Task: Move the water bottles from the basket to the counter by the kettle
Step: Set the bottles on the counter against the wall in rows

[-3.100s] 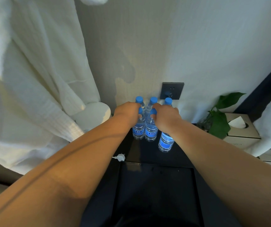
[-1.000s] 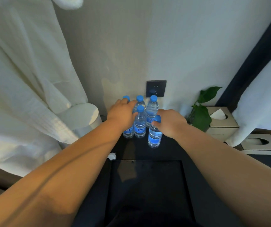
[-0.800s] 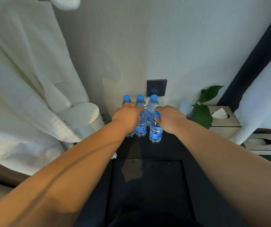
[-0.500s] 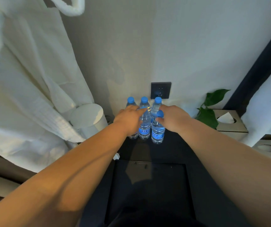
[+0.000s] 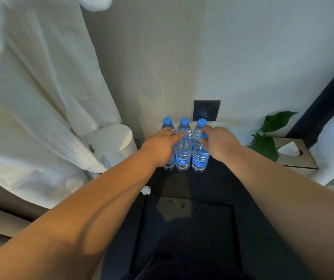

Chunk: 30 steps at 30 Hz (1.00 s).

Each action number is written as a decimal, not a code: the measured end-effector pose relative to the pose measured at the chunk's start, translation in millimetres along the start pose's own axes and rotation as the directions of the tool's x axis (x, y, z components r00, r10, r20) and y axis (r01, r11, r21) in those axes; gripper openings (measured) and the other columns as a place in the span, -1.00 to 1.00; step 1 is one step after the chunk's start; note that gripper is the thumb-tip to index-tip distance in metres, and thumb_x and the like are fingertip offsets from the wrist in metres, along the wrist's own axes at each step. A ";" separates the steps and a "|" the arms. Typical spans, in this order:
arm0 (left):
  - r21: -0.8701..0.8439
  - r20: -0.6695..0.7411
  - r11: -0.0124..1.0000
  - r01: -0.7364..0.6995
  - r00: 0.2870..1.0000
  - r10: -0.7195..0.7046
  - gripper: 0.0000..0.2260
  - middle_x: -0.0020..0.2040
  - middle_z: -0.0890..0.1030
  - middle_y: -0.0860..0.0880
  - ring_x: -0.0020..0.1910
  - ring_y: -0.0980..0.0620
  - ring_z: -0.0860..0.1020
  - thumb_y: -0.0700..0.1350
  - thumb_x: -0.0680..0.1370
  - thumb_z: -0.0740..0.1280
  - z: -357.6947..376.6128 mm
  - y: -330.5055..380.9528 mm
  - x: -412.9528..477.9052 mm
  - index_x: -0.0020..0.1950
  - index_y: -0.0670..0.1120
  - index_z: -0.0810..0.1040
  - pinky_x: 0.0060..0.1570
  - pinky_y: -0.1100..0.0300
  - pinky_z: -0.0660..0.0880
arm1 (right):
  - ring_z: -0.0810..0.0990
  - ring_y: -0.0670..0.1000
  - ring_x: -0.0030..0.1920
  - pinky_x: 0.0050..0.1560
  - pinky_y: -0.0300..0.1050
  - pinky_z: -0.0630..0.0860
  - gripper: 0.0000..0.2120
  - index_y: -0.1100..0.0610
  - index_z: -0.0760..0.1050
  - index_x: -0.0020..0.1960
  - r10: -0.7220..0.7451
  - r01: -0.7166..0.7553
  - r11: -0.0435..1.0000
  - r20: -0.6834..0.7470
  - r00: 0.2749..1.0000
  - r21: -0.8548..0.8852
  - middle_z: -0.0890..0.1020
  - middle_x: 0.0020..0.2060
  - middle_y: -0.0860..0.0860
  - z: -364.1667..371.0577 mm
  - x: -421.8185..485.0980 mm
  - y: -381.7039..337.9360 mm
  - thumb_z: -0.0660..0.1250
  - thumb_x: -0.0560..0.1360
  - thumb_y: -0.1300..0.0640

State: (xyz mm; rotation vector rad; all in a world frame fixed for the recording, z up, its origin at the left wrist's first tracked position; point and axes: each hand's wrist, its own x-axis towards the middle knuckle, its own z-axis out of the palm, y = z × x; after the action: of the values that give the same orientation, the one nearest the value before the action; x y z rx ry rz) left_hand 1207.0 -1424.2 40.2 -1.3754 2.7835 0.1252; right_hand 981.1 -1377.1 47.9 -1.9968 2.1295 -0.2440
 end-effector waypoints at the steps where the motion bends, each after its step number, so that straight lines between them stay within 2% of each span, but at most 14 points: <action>1: -0.003 -0.002 1.000 -0.002 1.000 0.002 -0.32 0.65 0.23 -0.07 0.65 -0.13 0.12 -0.22 0.67 0.27 1.6 -0.6 0.0 0.70 0.17 0.07 0.48 -0.07 0.34 | 0.60 0.17 0.11 -0.06 -0.02 0.47 -0.60 0.07 0.39 0.50 0.003 -0.003 1.000 0.006 1.000 0.000 0.62 0.15 0.14 -0.3 0.6 -0.2 0.24 0.72 -0.05; 7: -0.023 -0.017 1.000 -0.009 1.000 0.009 -0.26 0.66 0.23 -0.04 0.67 -0.12 0.07 -0.27 0.64 0.30 8.4 -2.8 1.3 0.70 0.16 0.05 0.52 -0.06 0.31 | 0.50 0.10 -0.06 -0.14 -0.05 0.42 -0.64 0.08 0.40 0.44 0.011 -0.010 1.000 0.021 1.000 -0.019 0.62 0.11 0.12 -3.5 5.8 -3.9 0.27 0.69 0.01; 10: -0.040 -0.021 0.999 0.002 1.000 -0.003 -0.29 0.66 0.23 -0.03 0.67 -0.11 0.05 -0.25 0.66 0.28 8.1 -1.4 0.0 0.70 0.15 0.06 0.54 -0.07 0.29 | 0.57 0.16 0.01 -0.12 -0.02 0.47 -0.60 0.07 0.36 0.51 0.007 -0.007 1.000 -0.007 1.000 0.027 0.62 0.13 0.14 2.4 1.4 -4.7 0.25 0.70 0.01; 13: -0.064 -0.022 0.998 0.003 1.000 -0.004 -0.42 0.65 0.25 -0.03 0.67 -0.12 0.05 -0.08 0.72 0.22 6.8 0.2 -2.5 0.71 0.12 0.09 0.57 -0.08 0.25 | 0.60 0.19 0.08 -0.07 0.01 0.52 -0.59 0.06 0.33 0.53 0.012 -0.011 0.999 -0.020 1.000 0.034 0.61 0.14 0.15 6.6 -1.2 -4.0 0.23 0.71 0.02; 15: -0.066 -0.021 0.998 -0.002 1.000 0.001 -0.42 0.64 0.26 -0.03 0.67 -0.13 0.05 0.00 0.72 0.22 6.1 0.9 -3.6 0.71 0.11 0.08 0.58 -0.07 0.22 | 0.60 0.19 0.10 -0.04 0.03 0.54 -0.58 0.06 0.33 0.54 0.012 -0.012 0.999 -0.024 1.000 0.033 0.61 0.15 0.14 6.5 -1.6 -3.7 0.23 0.71 0.01; 20: -0.070 -0.021 0.998 -0.005 1.000 0.003 -0.40 0.65 0.26 -0.04 0.67 -0.13 0.06 0.03 0.71 0.25 4.2 1.9 -5.2 0.71 0.09 0.08 0.59 -0.07 0.21 | 0.61 0.17 0.09 -0.04 0.02 0.55 -0.56 0.02 0.32 0.54 0.020 -0.019 0.999 -0.014 1.000 0.049 0.62 0.12 0.13 3.9 -2.9 -7.3 0.26 0.70 -0.02; 24: -0.070 -0.007 0.998 0.000 1.000 -0.001 -0.39 0.65 0.24 -0.05 0.67 -0.13 0.05 0.03 0.71 0.25 2.5 2.8 -6.1 0.71 0.10 0.07 0.59 -0.08 0.21 | 0.61 0.17 0.15 0.01 0.05 0.55 -0.52 0.09 0.34 0.52 0.065 -0.064 0.997 -0.026 0.998 0.040 0.62 0.17 0.12 3.4 -2.8 -8.9 0.27 0.69 -0.09; 27: -0.077 -0.005 0.997 0.009 1.000 -0.010 -0.39 0.66 0.24 -0.04 0.67 -0.12 0.04 0.03 0.71 0.25 2.3 3.4 -6.4 0.71 0.11 0.07 0.59 -0.08 0.21 | 0.60 0.14 0.08 -0.08 -0.01 0.45 -0.58 0.12 0.40 0.47 0.081 -0.079 0.996 -0.032 0.996 0.040 0.63 0.15 0.12 3.3 0.0 -10.2 0.27 0.70 -0.08; 30: -0.080 0.001 0.997 0.011 1.000 -0.011 -0.40 0.66 0.24 -0.04 0.67 -0.12 0.04 0.02 0.71 0.24 1.1 4.2 -5.9 0.71 0.11 0.08 0.59 -0.08 0.20 | 0.52 0.09 -0.01 -0.09 -0.03 0.43 -0.60 0.13 0.41 0.46 0.090 -0.088 0.995 -0.029 0.996 0.050 0.62 0.14 0.11 2.8 2.8 -11.1 0.27 0.70 -0.05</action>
State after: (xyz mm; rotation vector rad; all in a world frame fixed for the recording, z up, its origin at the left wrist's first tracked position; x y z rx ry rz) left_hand 1207.3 -1416.8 39.7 -1.4071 2.7985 0.2392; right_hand 992.3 -1380.5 47.9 -1.8780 2.2035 -0.3109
